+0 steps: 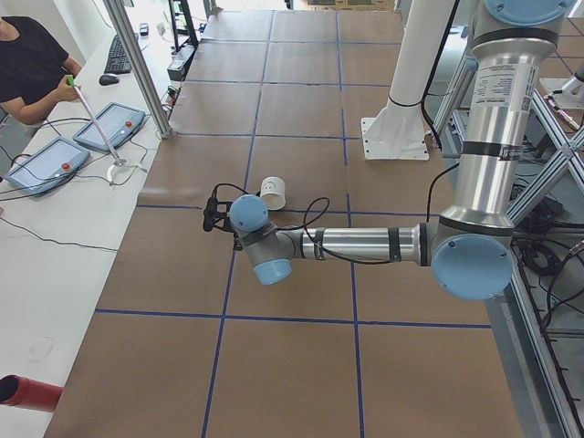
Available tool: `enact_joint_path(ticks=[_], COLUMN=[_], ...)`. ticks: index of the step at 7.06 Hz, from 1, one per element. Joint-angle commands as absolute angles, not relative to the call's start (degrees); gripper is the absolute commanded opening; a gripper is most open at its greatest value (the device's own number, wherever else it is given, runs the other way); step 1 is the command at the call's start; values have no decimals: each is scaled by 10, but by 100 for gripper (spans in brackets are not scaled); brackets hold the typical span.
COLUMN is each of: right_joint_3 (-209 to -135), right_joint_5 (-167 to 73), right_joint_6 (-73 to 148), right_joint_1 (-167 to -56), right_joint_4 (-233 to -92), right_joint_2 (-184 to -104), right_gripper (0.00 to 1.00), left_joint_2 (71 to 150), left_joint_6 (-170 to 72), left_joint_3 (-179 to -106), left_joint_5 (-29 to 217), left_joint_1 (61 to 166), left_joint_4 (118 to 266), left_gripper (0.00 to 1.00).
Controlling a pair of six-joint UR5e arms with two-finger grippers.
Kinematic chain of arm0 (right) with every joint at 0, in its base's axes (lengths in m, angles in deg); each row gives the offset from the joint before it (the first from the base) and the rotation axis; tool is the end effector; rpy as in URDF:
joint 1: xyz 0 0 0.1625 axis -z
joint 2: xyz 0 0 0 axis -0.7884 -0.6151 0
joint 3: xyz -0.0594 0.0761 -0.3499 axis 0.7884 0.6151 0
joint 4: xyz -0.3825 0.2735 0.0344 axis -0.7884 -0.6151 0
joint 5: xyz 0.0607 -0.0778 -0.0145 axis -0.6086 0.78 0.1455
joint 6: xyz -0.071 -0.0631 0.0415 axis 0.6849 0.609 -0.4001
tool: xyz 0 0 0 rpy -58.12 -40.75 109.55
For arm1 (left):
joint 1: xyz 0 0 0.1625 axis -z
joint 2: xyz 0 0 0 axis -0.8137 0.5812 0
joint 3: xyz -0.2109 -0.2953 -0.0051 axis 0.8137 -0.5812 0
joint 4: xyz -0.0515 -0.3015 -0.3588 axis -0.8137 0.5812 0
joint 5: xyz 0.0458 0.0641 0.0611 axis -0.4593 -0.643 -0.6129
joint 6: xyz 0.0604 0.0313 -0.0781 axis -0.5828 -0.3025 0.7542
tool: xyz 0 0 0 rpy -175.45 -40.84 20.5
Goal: Flip mug
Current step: 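Move the left gripper toward the open rim of the white smiley mug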
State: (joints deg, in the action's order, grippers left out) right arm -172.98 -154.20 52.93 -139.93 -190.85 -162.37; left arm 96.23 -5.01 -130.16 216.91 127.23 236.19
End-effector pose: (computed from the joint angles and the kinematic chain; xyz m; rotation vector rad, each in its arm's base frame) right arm 0.0460 -0.5523 0.5690 -0.1616 -0.6990 0.0308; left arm 0.1251 -0.5696 0.5075 0.2991 1.2855 -0.0809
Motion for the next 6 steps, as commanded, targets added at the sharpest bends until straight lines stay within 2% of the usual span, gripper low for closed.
enact_joint_path(ticks=[1,3,6], right_joint_3=[-1730,-1730,-1730], right_joint_5=[-1542,-1542,-1542], right_joint_6=[529,529,529], right_joint_1=[-1399,-1399,-1399], right_joint_4=[-1909,-1909,-1909], right_joint_2=[-1624,-1624,-1624], right_gripper=[100,100,100], left_joint_2=[960,959,958], left_joint_6=[85,219,289], left_joint_3=[-1285,-1261,-1245], left_joint_5=[2153,2066,1964], left_joint_1=[1257,1193,1131], left_joint_4=[2470,2593,2708], left_gripper=[100,100,100])
